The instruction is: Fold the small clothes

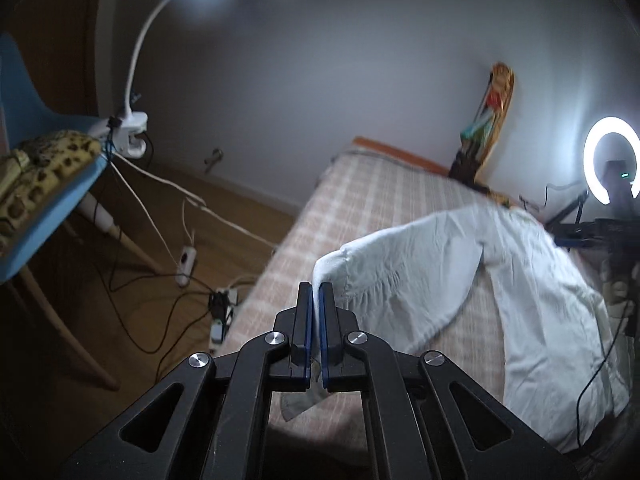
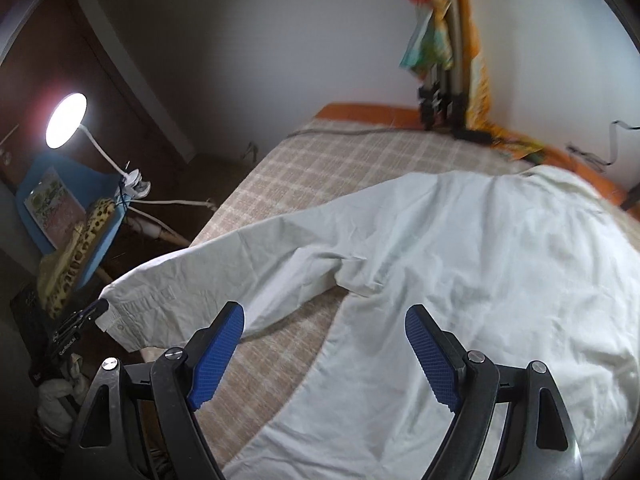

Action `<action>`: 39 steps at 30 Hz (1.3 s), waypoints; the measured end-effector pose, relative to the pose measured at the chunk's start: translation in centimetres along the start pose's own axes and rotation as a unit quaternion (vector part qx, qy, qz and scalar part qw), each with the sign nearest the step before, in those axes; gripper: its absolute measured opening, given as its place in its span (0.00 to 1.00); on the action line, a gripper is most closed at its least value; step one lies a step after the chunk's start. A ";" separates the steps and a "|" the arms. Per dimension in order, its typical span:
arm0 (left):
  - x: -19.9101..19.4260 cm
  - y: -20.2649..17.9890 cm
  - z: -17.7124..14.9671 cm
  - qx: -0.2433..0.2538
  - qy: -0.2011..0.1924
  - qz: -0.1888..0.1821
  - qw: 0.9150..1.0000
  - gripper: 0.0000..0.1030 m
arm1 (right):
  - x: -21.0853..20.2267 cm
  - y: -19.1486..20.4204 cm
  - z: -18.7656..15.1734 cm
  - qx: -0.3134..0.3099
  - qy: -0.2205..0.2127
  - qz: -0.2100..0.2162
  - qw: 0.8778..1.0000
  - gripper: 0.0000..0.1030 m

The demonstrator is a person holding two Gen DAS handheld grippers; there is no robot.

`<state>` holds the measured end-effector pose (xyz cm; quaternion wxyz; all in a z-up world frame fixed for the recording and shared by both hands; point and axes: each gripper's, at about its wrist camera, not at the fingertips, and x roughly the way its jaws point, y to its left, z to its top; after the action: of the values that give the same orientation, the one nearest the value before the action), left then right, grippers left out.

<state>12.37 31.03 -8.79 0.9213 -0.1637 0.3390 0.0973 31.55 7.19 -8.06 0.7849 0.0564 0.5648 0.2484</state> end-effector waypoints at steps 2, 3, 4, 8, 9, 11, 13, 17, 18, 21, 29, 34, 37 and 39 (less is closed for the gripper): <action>-0.4 -0.6 0.5 0.005 -0.009 -0.009 1.000 0.02 | 2.1 -0.3 2.1 0.012 0.025 0.012 1.000 0.83; -0.8 -1.0 0.7 0.012 -0.018 -0.013 1.000 0.02 | 3.1 -0.6 3.0 0.020 0.032 0.015 0.999 0.83; -1.2 -1.6 0.9 0.018 -0.027 -0.019 0.999 0.02 | 4.2 -0.8 3.8 0.031 0.038 0.018 0.999 0.83; -2.9 -2.7 1.5 0.028 -0.057 -0.043 0.997 0.02 | 9.5 -3.0 5.7 0.075 0.093 -0.005 0.993 0.83; -3.2 -2.7 1.6 0.024 -0.062 -0.052 0.996 0.02 | 10.3 -3.5 5.7 0.088 0.102 -0.008 0.991 0.82; -3.8 -2.8 1.8 0.018 -0.068 -0.073 0.995 0.02 | 11.8 -5.1 5.6 0.130 0.111 0.018 0.985 0.82; -4.5 -3.1 2.0 0.009 -0.074 -0.099 0.992 0.02 | 13.3 -6.4 5.4 0.168 0.113 0.050 0.978 0.82; -6.4 -4.9 1.7 0.017 -0.088 -0.150 0.985 0.02 | 14.0 -7.1 6.0 0.186 0.082 0.075 0.976 0.86; -6.9 -5.7 1.4 0.027 -0.090 -0.164 0.982 0.02 | 14.0 -7.4 6.0 0.193 0.078 0.080 0.975 0.86; -7.4 -8.4 0.0 0.055 -0.077 -0.218 0.971 0.02 | 13.3 -8.1 6.3 0.208 0.078 0.092 0.971 0.83; -7.5 -15.3 -4.2 0.138 -0.005 -0.315 0.939 0.02 | 11.4 -7.2 8.1 0.185 0.079 0.087 0.976 0.82; -8.1 -17.7 -6.4 0.180 0.011 -0.329 0.927 0.02 | 13.1 -4.6 9.0 0.130 0.115 0.055 0.983 0.69; -8.3 -18.8 -7.7 0.204 0.023 -0.326 0.923 0.02 | 13.7 -4.6 8.6 0.113 0.131 0.029 0.984 0.32; -8.3 -19.3 -8.5 0.221 0.033 -0.324 0.919 0.02 | 13.8 -5.1 8.2 0.117 0.132 0.028 0.984 0.10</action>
<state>6.72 9.47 -4.92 0.9035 -0.0595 0.3105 -0.2893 44.00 10.62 -18.84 0.6840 0.1301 0.6870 0.2082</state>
